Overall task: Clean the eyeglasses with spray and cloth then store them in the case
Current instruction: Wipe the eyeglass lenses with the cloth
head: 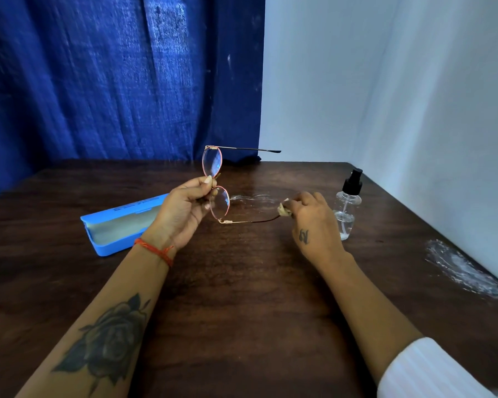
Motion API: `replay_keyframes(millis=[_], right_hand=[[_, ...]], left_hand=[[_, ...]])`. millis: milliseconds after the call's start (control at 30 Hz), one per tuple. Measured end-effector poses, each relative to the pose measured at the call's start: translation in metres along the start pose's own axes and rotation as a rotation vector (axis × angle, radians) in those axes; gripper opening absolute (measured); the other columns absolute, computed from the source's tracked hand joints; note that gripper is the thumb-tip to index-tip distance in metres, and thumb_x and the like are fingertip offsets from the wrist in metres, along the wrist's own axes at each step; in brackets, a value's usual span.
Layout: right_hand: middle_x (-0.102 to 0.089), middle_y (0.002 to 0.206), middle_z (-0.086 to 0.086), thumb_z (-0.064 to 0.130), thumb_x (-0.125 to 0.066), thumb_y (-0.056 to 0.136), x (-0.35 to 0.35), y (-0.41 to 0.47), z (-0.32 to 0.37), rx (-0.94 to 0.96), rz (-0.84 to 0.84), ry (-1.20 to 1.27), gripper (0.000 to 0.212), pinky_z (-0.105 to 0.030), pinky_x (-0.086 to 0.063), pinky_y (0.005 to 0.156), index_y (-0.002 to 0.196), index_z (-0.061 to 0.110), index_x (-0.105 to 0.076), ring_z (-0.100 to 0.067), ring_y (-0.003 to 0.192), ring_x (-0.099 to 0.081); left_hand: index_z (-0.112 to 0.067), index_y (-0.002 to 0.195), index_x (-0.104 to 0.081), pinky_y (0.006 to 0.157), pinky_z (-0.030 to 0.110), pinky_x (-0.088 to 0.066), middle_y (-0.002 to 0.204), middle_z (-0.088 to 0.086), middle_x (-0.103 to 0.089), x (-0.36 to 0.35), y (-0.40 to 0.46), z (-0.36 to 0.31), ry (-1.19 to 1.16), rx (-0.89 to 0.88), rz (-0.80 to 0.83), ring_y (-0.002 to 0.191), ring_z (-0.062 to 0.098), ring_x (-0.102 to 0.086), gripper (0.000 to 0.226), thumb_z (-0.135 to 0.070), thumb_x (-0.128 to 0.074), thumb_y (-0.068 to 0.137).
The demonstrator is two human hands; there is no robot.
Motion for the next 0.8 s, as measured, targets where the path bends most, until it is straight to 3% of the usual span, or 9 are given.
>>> replay_keyframes(millis=[67, 133, 233, 300, 467, 567, 633, 700, 800], right_hand=[[-0.056, 0.113, -0.018, -0.008, -0.058, 0.077, 0.005, 0.000, -0.005, -0.089, -0.044, -0.004, 0.038, -0.039, -0.047, 0.081, 0.114, 0.000, -0.062, -0.035, 0.101, -0.051], [-0.058, 0.103, -0.022, -0.009, -0.061, 0.077, 0.015, 0.000, -0.004, -0.103, -0.222, 0.088, 0.037, -0.035, -0.049, 0.078, 0.114, -0.004, -0.062, -0.035, 0.091, -0.057], [-0.061, 0.096, -0.019, -0.008, -0.058, 0.081, 0.028, 0.000, 0.005, -0.063, -0.500, 0.331, 0.034, -0.006, -0.039, 0.081, 0.114, -0.001, -0.063, -0.011, 0.086, -0.052], [-0.061, 0.095, -0.017, -0.007, -0.060, 0.083, 0.034, 0.002, 0.012, -0.050, -0.585, 0.433, 0.032, 0.001, -0.032, 0.081, 0.114, 0.001, -0.064, 0.000, 0.086, -0.044], [-0.062, 0.096, -0.019, -0.006, -0.062, 0.082, 0.040, -0.001, 0.023, -0.027, -0.710, 0.482, 0.026, -0.004, -0.037, 0.085, 0.106, 0.000, -0.068, -0.008, 0.091, -0.051], [-0.063, 0.100, -0.020, -0.008, -0.059, 0.083, 0.043, -0.002, 0.029, 0.086, -0.727, 0.461, 0.027, -0.022, -0.048, 0.088, 0.109, -0.003, -0.066, -0.019, 0.095, -0.057], [-0.064, 0.098, -0.019, -0.009, -0.060, 0.083, 0.047, -0.001, 0.030, 0.109, -0.757, 0.471, 0.025, -0.026, -0.051, 0.086, 0.106, -0.003, -0.067, -0.021, 0.093, -0.060], [-0.066, 0.095, -0.015, -0.007, -0.063, 0.082, 0.053, 0.001, 0.027, 0.042, -0.831, 0.554, 0.018, -0.027, -0.051, 0.085, 0.099, -0.003, -0.070, -0.020, 0.091, -0.060], [-0.063, 0.093, -0.001, -0.003, -0.066, 0.082, 0.057, 0.005, 0.019, -0.085, -0.903, 0.736, 0.010, -0.039, -0.055, 0.077, 0.090, 0.001, -0.069, -0.020, 0.088, -0.062]], left_hand=[[-0.010, 0.076, -0.057, 0.049, 0.010, -0.039, 0.055, -0.007, -0.061, 0.001, 0.000, -0.001, -0.005, 0.002, -0.007, 0.053, 0.001, -0.054, 0.023, -0.003, -0.040, 0.091], [-0.009, 0.076, -0.057, 0.049, 0.010, -0.038, 0.055, -0.008, -0.061, 0.003, 0.001, -0.003, 0.005, -0.002, -0.007, 0.054, 0.001, -0.054, 0.024, -0.002, -0.039, 0.091], [-0.008, 0.074, -0.056, 0.045, 0.010, -0.035, 0.055, -0.008, -0.059, -0.002, -0.002, -0.002, 0.075, 0.009, 0.067, 0.052, 0.001, -0.051, 0.024, 0.000, -0.039, 0.089], [-0.007, 0.073, -0.055, 0.045, 0.010, -0.035, 0.054, -0.009, -0.058, -0.010, -0.005, 0.001, 0.133, 0.029, 0.145, 0.050, 0.000, -0.050, 0.022, 0.000, -0.040, 0.087], [-0.007, 0.072, -0.055, 0.046, 0.010, -0.034, 0.057, -0.012, -0.058, -0.027, -0.012, 0.008, 0.254, 0.037, 0.331, 0.050, -0.002, -0.049, 0.006, -0.004, -0.055, 0.077], [-0.006, 0.073, -0.057, 0.045, 0.011, -0.033, 0.058, -0.011, -0.059, -0.031, -0.014, 0.010, 0.284, 0.046, 0.374, 0.052, -0.002, -0.051, 0.005, -0.003, -0.055, 0.077], [-0.005, 0.075, -0.056, 0.046, 0.011, -0.033, 0.058, -0.011, -0.060, -0.034, -0.016, 0.010, 0.286, 0.058, 0.396, 0.053, -0.002, -0.052, 0.002, -0.004, -0.056, 0.075], [-0.004, 0.076, -0.056, 0.046, 0.011, -0.032, 0.058, -0.011, -0.059, -0.035, -0.017, 0.010, 0.291, 0.058, 0.408, 0.054, -0.002, -0.052, 0.006, -0.008, -0.059, 0.072], [0.000, 0.080, -0.054, 0.047, 0.012, -0.032, 0.058, -0.011, -0.058, -0.037, -0.019, 0.011, 0.311, 0.069, 0.431, 0.055, -0.002, -0.050, 0.015, -0.012, -0.055, 0.071]])
Point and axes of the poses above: each hand's wrist, its own y-axis towards the middle knuckle, its own x-axis out of the back of the hand, z = x × y, the point moved 3 cm from there along y, towards the middle knuckle
